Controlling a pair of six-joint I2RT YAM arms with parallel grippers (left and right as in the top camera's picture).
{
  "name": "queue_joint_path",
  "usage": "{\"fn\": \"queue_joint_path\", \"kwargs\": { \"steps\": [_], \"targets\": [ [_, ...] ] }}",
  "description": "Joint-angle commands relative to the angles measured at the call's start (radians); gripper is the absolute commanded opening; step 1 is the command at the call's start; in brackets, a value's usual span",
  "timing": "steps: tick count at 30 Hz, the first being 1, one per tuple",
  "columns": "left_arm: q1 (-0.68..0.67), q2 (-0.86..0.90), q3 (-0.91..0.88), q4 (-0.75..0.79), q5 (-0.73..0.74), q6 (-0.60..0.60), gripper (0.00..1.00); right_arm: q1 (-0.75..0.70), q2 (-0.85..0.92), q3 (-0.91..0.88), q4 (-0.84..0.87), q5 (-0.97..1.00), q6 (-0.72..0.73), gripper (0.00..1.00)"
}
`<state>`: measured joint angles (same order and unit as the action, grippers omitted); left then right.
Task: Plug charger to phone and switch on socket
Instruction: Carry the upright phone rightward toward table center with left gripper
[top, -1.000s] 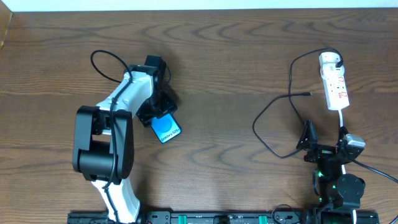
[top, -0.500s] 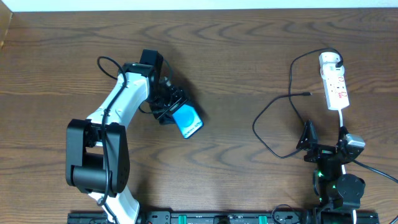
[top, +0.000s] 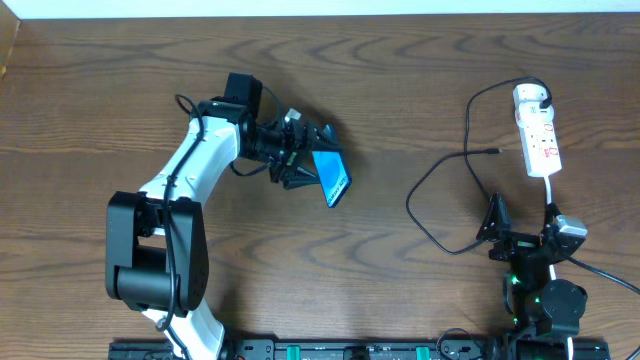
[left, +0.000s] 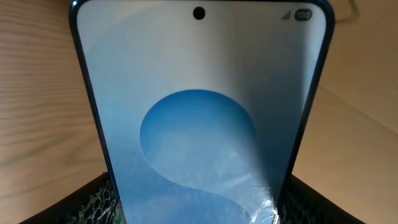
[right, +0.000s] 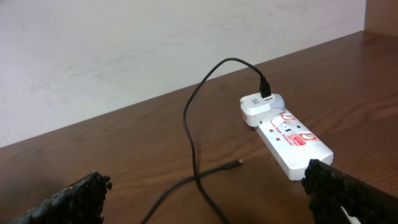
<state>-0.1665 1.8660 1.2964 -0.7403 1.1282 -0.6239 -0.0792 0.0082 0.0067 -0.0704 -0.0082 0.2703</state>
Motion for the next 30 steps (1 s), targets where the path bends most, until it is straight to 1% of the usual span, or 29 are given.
{"fn": "queue_joint_path", "kwargs": {
  "steps": [1, 7, 11, 20, 27, 30],
  "targets": [
    [0.005, -0.039, 0.015, 0.011, 0.176, -0.010, 0.58, 0.007, -0.003, -0.002, -0.005, -0.002, 0.006, 0.99],
    [0.006, -0.039, 0.015, 0.011, 0.208, -0.027, 0.58, 0.007, -0.003, -0.002, -0.005, -0.002, 0.006, 0.99],
    [0.006, -0.039, 0.015, 0.022, 0.244, -0.070, 0.58, 0.007, -0.003, -0.002, -0.005, -0.002, 0.006, 0.99],
    [0.006, -0.039, 0.015, 0.021, 0.357, -0.072, 0.58, 0.007, -0.003, -0.002, -0.005, -0.002, 0.006, 0.99],
    [0.006, -0.039, 0.015, 0.021, 0.356, -0.090, 0.58, 0.007, -0.003, -0.002, -0.005, -0.002, 0.006, 0.99],
    [0.006, -0.039, 0.015, 0.021, 0.335, -0.119, 0.58, 0.007, -0.003, -0.002, -0.005, -0.002, 0.006, 0.99]
  ]
}}
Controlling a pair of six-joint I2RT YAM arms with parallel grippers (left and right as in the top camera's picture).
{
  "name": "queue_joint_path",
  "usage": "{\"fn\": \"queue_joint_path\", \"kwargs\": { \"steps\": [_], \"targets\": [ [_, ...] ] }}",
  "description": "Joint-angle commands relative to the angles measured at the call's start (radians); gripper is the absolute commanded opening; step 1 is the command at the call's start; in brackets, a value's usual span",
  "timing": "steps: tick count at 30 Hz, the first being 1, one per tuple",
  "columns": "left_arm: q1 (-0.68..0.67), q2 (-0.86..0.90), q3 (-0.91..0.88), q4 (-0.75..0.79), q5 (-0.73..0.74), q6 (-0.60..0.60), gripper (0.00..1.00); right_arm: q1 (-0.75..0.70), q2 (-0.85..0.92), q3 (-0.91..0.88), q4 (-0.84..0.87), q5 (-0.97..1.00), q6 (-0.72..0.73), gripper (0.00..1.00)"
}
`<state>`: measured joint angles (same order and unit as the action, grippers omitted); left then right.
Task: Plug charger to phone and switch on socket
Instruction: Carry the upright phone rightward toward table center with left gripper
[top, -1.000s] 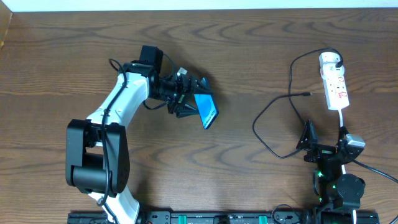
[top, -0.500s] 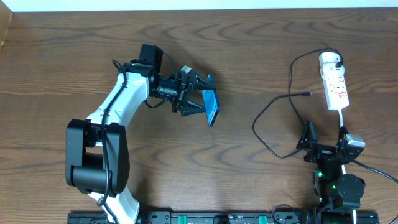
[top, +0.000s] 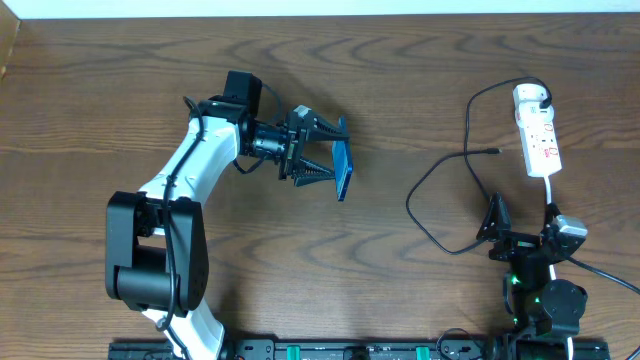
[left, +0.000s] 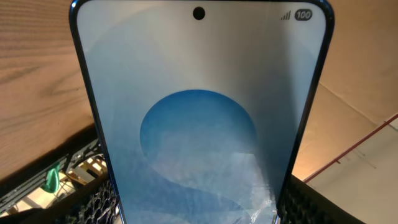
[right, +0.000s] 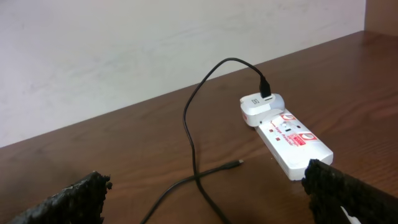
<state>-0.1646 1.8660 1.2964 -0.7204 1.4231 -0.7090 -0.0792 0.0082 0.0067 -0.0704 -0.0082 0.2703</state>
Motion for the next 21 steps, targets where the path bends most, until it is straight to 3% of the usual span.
{"fn": "queue_joint_path", "kwargs": {
  "steps": [1, 9, 21],
  "targets": [
    [0.004, -0.039, 0.015, 0.002, 0.024, -0.049, 0.58, 0.007, -0.003, -0.002, -0.005, -0.002, 0.006, 0.99],
    [0.004, -0.039, 0.015, 0.054, -0.055, -0.159, 0.58, 0.007, -0.003, -0.002, -0.005, -0.002, 0.006, 0.99],
    [0.004, -0.039, 0.015, 0.061, -0.082, -0.162, 0.58, 0.007, -0.003, -0.002, -0.005, -0.002, 0.006, 0.99]
  ]
}}
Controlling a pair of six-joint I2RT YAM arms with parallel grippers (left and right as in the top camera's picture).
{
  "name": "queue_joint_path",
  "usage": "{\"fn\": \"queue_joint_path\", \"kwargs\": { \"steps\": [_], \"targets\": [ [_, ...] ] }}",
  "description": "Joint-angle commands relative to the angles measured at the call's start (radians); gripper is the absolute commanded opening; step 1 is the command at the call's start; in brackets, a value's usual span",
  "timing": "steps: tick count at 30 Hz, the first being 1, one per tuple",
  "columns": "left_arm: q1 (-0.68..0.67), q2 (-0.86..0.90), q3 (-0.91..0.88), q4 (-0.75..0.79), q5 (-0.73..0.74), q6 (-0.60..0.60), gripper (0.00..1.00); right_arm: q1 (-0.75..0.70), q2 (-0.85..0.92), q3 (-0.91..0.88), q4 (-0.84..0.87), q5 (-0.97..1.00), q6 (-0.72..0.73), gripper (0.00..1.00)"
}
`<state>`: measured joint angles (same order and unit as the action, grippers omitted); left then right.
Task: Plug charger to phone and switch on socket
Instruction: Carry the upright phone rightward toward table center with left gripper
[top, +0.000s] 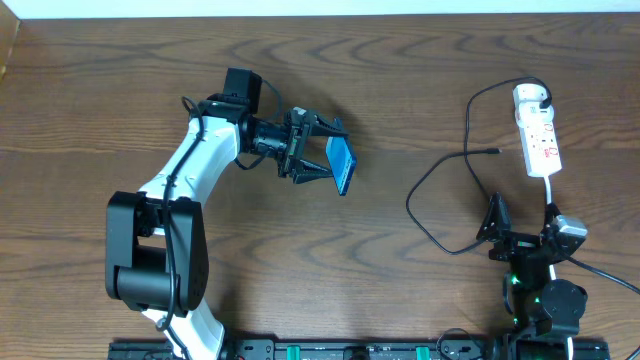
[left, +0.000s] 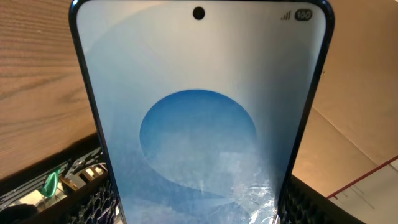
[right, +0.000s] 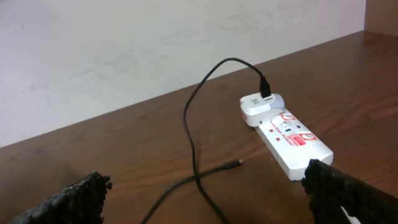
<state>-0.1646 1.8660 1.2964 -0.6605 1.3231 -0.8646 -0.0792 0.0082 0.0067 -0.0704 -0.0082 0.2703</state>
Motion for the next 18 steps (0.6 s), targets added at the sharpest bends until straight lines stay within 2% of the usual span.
{"fn": "queue_joint_path", "kwargs": {
  "steps": [1, 18],
  "targets": [
    [0.004, -0.039, 0.015, 0.001, 0.018, -0.006, 0.58, 0.007, -0.003, -0.002, -0.005, -0.002, 0.006, 0.99],
    [0.004, -0.039, 0.015, 0.001, 0.018, -0.006, 0.58, 0.007, -0.003, -0.002, -0.005, -0.002, 0.006, 0.99]
  ]
}}
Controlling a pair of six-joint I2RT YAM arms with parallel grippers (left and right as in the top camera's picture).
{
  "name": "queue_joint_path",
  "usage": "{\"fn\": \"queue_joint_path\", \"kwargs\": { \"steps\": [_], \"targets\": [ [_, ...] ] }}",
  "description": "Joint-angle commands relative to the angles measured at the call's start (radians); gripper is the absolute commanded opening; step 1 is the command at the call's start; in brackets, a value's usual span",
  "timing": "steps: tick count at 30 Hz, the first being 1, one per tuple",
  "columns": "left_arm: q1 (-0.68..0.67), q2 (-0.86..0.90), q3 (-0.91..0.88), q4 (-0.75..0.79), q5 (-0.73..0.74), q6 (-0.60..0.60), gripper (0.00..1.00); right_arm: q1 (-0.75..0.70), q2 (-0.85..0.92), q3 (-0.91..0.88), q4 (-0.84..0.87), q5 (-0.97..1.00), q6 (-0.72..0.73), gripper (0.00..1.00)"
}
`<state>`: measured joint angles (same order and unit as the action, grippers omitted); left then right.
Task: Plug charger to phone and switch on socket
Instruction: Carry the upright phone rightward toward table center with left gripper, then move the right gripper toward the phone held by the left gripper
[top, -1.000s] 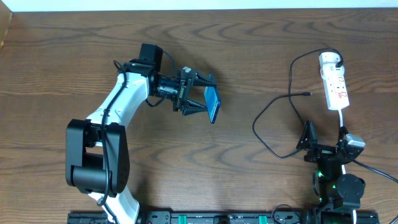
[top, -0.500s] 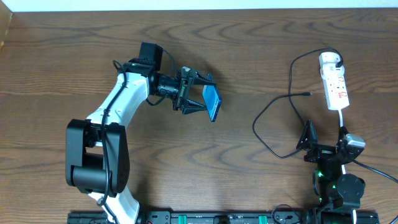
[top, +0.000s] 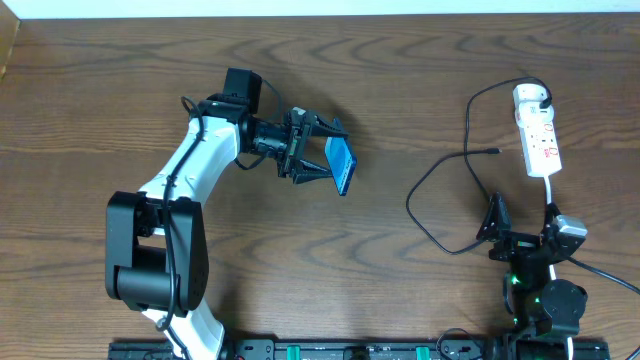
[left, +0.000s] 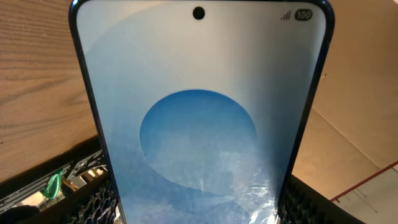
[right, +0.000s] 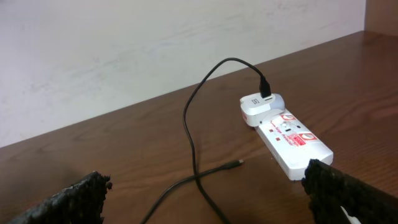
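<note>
My left gripper (top: 322, 152) is shut on a blue phone (top: 342, 165), held above the table's middle and tilted on edge. In the left wrist view the phone (left: 199, 118) fills the frame, screen lit, between the black pads (left: 99, 202). A white power strip (top: 538, 140) lies at the far right with a white charger (top: 530, 96) plugged in. Its black cable (top: 440, 180) loops across the wood, the free plug end (top: 497, 152) lying loose. My right gripper (right: 205, 199) is open near the front edge, facing the strip (right: 292, 142) and plug (right: 238, 163).
The brown wooden table (top: 120, 90) is bare on the left. A pale wall (right: 124, 43) rises behind the table's far edge. The cable's loop (top: 425, 225) lies between the two arms, just left of the right arm's base (top: 540, 290).
My left gripper held the phone with its screen facing up and right. Then the wrist had rolled, so the phone stood nearly edge-on. After that it was tilted a little back, as it is now. The right arm, cable and power strip have stayed put.
</note>
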<state>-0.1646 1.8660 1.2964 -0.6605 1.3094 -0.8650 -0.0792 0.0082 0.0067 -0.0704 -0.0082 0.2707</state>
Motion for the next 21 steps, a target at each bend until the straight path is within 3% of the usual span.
{"fn": "queue_joint_path", "kwargs": {
  "steps": [1, 9, 11, 17, 21],
  "targets": [
    [0.004, -0.039, 0.015, 0.001, 0.032, -0.005, 0.58, 0.007, -0.003, -0.002, -0.005, -0.002, 0.005, 0.99],
    [0.004, -0.039, 0.015, 0.001, 0.032, -0.005, 0.58, 0.007, -0.003, -0.002, 0.014, -0.045, 0.061, 0.99],
    [0.004, -0.039, 0.015, 0.001, 0.032, -0.005, 0.58, 0.007, -0.003, -0.002, 0.007, -0.134, 0.187, 0.99],
    [0.004, -0.039, 0.015, 0.001, 0.014, -0.015, 0.58, 0.008, -0.002, -0.002, 0.029, -0.567, 0.814, 0.99],
    [0.004, -0.039, 0.015, 0.001, -0.026, -0.039, 0.58, 0.008, -0.002, -0.002, 0.037, -0.571, 0.876, 0.99]
  ]
}}
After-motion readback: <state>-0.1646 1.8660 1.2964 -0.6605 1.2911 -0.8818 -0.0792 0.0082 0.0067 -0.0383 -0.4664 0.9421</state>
